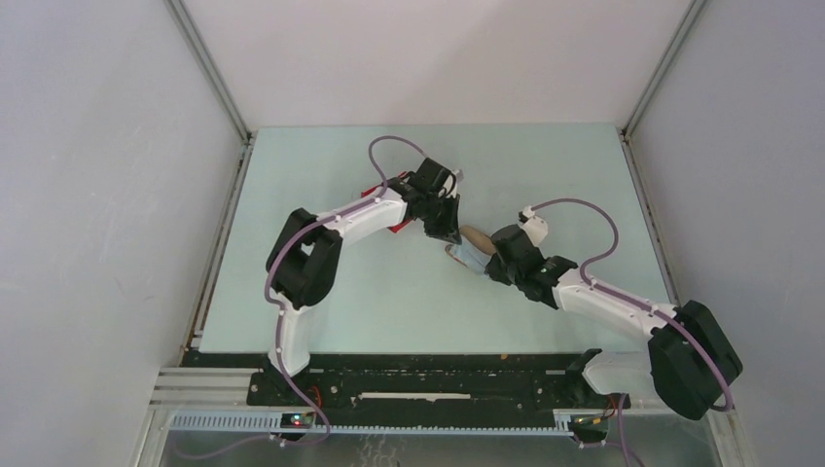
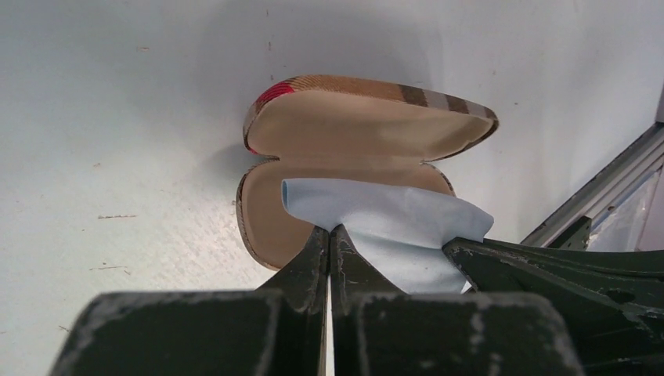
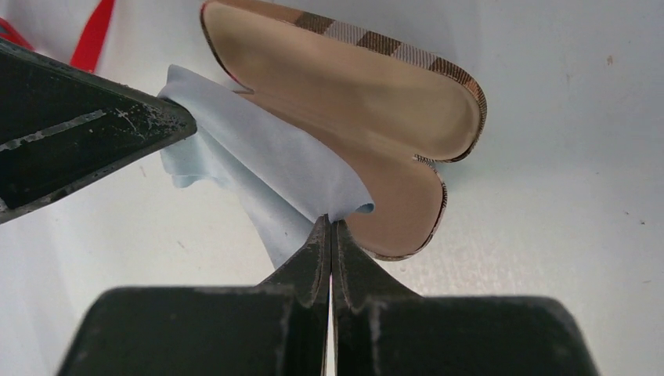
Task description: Organize the sunglasses
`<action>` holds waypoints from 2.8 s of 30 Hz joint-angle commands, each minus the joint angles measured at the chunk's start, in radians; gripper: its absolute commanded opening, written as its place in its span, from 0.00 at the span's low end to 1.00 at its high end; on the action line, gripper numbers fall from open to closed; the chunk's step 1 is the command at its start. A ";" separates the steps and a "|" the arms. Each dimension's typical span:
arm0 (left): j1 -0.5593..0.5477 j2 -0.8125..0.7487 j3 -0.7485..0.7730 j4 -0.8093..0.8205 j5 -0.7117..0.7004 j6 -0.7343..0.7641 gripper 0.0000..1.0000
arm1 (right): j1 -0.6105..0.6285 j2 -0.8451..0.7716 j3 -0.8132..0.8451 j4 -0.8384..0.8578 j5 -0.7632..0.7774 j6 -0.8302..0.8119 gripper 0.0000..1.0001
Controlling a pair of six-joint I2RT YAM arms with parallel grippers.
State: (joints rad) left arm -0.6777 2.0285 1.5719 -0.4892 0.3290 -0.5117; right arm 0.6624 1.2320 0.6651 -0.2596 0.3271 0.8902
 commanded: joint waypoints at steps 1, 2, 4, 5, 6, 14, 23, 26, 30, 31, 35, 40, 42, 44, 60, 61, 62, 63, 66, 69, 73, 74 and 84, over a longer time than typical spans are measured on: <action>-0.001 0.031 0.084 -0.055 -0.029 0.054 0.00 | -0.009 0.038 0.001 0.000 0.009 -0.016 0.00; -0.001 0.035 0.081 -0.060 -0.038 0.060 0.00 | -0.009 0.047 -0.001 0.002 0.010 -0.015 0.00; -0.002 0.042 0.075 -0.061 -0.043 0.066 0.00 | -0.010 0.061 -0.007 0.011 0.009 -0.012 0.00; -0.001 0.048 0.074 -0.062 -0.042 0.066 0.00 | -0.010 0.067 -0.011 0.015 0.009 -0.011 0.00; -0.002 0.054 0.072 -0.060 -0.039 0.066 0.00 | -0.010 0.075 -0.014 0.021 0.008 -0.010 0.00; -0.001 0.072 0.036 -0.048 -0.024 0.063 0.00 | -0.015 0.124 -0.016 0.033 0.019 -0.048 0.00; -0.001 0.038 -0.071 -0.003 -0.011 0.056 0.00 | -0.023 0.166 -0.039 0.084 0.015 -0.120 0.00; -0.001 0.032 -0.100 0.019 -0.020 0.048 0.00 | -0.025 0.184 -0.039 0.093 0.032 -0.139 0.00; -0.001 0.028 -0.121 0.035 -0.029 0.041 0.00 | -0.022 0.195 -0.059 0.136 0.025 -0.173 0.00; -0.001 0.029 -0.124 0.036 -0.028 0.042 0.00 | -0.019 0.197 -0.068 0.155 0.022 -0.184 0.00; -0.001 0.028 -0.143 0.049 -0.029 0.042 0.00 | -0.006 0.210 -0.091 0.224 0.033 -0.244 0.00; -0.001 0.011 -0.184 0.065 -0.040 0.047 0.00 | -0.009 0.196 -0.091 0.215 0.098 -0.266 0.00; 0.000 0.002 -0.196 0.067 -0.043 0.050 0.00 | -0.014 0.188 -0.091 0.209 0.120 -0.271 0.00; -0.001 -0.006 -0.204 0.068 -0.042 0.054 0.00 | -0.020 0.185 -0.091 0.214 0.119 -0.285 0.00; -0.005 -0.037 -0.206 0.040 -0.020 0.117 0.00 | -0.031 0.161 -0.091 0.246 0.109 -0.360 0.00; -0.007 -0.041 -0.208 0.041 -0.020 0.118 0.00 | -0.032 0.161 -0.091 0.247 0.109 -0.360 0.00; -0.010 -0.045 -0.207 0.039 -0.023 0.120 0.00 | -0.033 0.162 -0.091 0.246 0.107 -0.359 0.00; -0.012 -0.048 -0.206 0.040 -0.027 0.119 0.03 | -0.033 0.163 -0.091 0.246 0.106 -0.358 0.00; -0.015 -0.057 -0.204 0.036 -0.044 0.111 0.22 | -0.036 0.171 -0.091 0.246 0.103 -0.355 0.00; -0.016 -0.066 -0.203 0.030 -0.054 0.109 0.35 | -0.039 0.176 -0.091 0.248 0.102 -0.353 0.00; -0.016 -0.082 -0.205 0.022 -0.065 0.111 0.39 | -0.048 0.177 -0.091 0.250 0.099 -0.347 0.00; -0.017 -0.087 -0.208 0.023 -0.069 0.111 0.39 | -0.051 0.177 -0.091 0.249 0.098 -0.346 0.00; -0.021 -0.141 -0.226 0.014 -0.079 0.116 0.41 | -0.057 0.193 -0.091 0.250 0.081 -0.353 0.00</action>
State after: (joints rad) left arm -0.6956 1.9560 1.3773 -0.4599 0.2695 -0.4240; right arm 0.6121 1.4174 0.5777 -0.0143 0.3904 0.5579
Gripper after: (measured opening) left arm 0.391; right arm 0.006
